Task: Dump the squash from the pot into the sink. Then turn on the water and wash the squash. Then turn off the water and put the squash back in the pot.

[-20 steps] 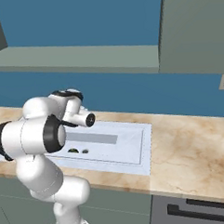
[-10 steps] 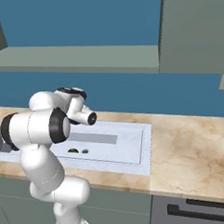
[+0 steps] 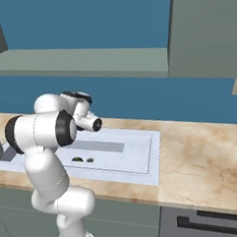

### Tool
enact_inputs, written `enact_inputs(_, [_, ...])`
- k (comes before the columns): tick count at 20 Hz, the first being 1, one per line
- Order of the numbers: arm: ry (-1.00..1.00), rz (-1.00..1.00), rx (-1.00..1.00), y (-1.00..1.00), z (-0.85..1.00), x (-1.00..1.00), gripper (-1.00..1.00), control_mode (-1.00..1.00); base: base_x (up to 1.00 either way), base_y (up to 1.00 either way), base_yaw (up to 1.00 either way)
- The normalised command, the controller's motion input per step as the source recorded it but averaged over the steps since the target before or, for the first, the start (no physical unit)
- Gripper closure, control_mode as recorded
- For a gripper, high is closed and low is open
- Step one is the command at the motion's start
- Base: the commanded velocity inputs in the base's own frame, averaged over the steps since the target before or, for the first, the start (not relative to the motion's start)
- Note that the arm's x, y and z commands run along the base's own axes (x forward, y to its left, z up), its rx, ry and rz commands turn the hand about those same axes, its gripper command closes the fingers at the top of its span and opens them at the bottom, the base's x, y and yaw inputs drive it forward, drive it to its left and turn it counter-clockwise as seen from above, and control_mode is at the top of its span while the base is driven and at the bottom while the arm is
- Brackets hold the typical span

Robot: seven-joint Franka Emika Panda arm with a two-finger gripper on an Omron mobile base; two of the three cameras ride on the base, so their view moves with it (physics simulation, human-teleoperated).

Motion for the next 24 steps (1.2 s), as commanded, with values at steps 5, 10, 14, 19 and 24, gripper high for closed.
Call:
enact_inputs(5, [0.0, 0.0, 0.0, 0.08, -0.12, 0.16, -1.0, -1.0, 0.0, 0.0, 0.0])
enact_inputs(10, [0.0, 0.0, 0.0, 0.1, -0.16, 0.14, -1.0, -1.0, 0.0, 0.0, 0.0])
enact_inputs(14, [0.0, 0.0, 0.0, 0.11, -0.09, 0.16, -1.0, -1.0, 0.0, 0.0, 0.0])
enact_inputs(19, [0.0, 0.0, 0.0, 0.07, -0.05, 0.23, -1.0, -1.0, 0.0, 0.0, 0.0])
enact_inputs(24, [0.0, 0.0, 0.0, 0.03, -0.06, 0.25, -1.0, -1.0, 0.0, 0.0, 0.0])
